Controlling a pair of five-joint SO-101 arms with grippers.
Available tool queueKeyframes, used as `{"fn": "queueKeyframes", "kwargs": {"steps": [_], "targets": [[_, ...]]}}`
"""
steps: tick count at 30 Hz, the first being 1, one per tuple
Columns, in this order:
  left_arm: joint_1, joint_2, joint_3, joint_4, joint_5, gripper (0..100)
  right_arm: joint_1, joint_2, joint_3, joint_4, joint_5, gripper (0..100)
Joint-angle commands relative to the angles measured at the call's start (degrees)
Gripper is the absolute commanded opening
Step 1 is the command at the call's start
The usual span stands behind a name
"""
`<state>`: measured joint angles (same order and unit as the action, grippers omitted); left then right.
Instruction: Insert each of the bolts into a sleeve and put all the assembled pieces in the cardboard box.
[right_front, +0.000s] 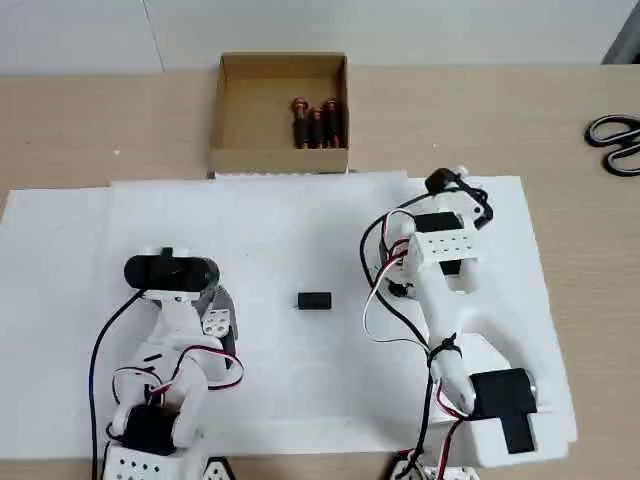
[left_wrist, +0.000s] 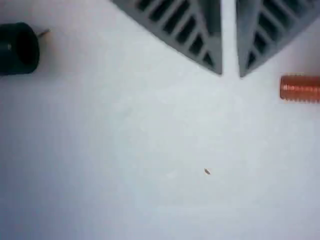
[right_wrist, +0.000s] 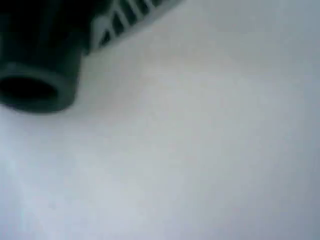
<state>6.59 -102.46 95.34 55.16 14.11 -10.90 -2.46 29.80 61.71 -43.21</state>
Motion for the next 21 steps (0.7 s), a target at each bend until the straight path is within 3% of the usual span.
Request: {"fn": "queueKeyframes", "kwargs": {"steps": [1, 14, 16, 21], "targets": [[-0.09, -0.53, -0.92, 0.26, 0.35, 1, -0.31, -5.14, -2.46, -0.57, 4.13, 0.2], [0.09, -0.53, -0.92, 0.26, 0.35, 1, -3.74, -15.25, -3.25, 5.32, 21.89, 0.2], [0.09, -0.53, -0.92, 0.26, 0.35, 1, -2.86, -15.25, -3.25, 6.46, 27.60, 0.3], [-0.18, -0.53, -0.92, 0.26, 0.35, 1, -1.19, -15.96, -3.60, 9.63, 50.37, 0.4]]}}
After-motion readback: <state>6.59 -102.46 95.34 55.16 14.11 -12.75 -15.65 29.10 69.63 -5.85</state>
